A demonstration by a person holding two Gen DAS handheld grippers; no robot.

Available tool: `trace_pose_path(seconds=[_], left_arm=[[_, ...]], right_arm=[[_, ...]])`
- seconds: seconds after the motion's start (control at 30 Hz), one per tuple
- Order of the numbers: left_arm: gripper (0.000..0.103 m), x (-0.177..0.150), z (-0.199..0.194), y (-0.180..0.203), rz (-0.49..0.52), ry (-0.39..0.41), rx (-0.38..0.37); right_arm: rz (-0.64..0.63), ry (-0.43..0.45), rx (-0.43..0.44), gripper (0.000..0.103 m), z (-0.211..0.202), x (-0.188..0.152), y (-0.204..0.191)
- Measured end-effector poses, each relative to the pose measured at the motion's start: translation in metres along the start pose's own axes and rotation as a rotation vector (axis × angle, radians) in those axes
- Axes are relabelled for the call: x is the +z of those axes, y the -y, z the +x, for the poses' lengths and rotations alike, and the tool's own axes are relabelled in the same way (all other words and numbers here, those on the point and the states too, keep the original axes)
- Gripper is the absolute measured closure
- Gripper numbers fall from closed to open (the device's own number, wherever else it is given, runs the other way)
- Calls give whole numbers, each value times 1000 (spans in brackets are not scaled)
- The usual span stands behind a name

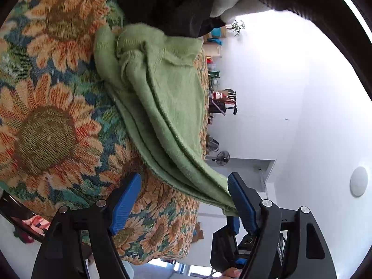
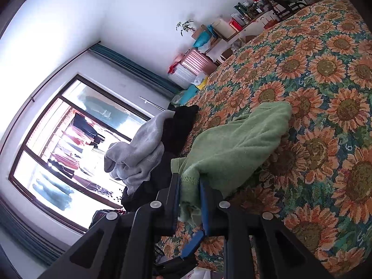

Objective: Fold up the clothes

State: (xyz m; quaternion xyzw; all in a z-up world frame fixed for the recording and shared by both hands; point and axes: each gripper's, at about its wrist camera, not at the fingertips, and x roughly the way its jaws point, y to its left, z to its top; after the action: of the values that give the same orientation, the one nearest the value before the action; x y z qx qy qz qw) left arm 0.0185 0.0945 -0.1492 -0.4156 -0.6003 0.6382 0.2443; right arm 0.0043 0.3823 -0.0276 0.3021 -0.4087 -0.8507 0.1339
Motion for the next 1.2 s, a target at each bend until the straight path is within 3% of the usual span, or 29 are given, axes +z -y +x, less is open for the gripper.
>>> trace_pose_path(seconds=[0.3,0.33,0.4,0.43,0.53,0.6,0.8,0.93,1.2], left_arm=[[27,13,32,18,-11,-31,61],[38,17,32,19,-12,-36,86],[48,23,30,21,-9,-57,110],[59,24,29,21,0,-64,120],[80,26,23,24,64,-70,151],[85,28,19,23,85,-72,152],[86,23,9,17,68,-71,136],[86,22,10,19,66,-73,128],[86,23,12,18,40,-87,107]], right_arm=[[-31,-23,-12,85,-5,-4,-1],[-32,-27,-17,85,-6,-6,0],[-35,-37,-27,85,-8,-12,4],[-35,-43,-32,85,-9,-15,6],[-1,-50,-31,85,-13,-26,19],[35,-62,-21,81,-14,-33,32],[339,-74,130,60,-14,-48,94],[346,-86,126,49,-8,-52,99],[359,-149,144,49,20,-55,98]])
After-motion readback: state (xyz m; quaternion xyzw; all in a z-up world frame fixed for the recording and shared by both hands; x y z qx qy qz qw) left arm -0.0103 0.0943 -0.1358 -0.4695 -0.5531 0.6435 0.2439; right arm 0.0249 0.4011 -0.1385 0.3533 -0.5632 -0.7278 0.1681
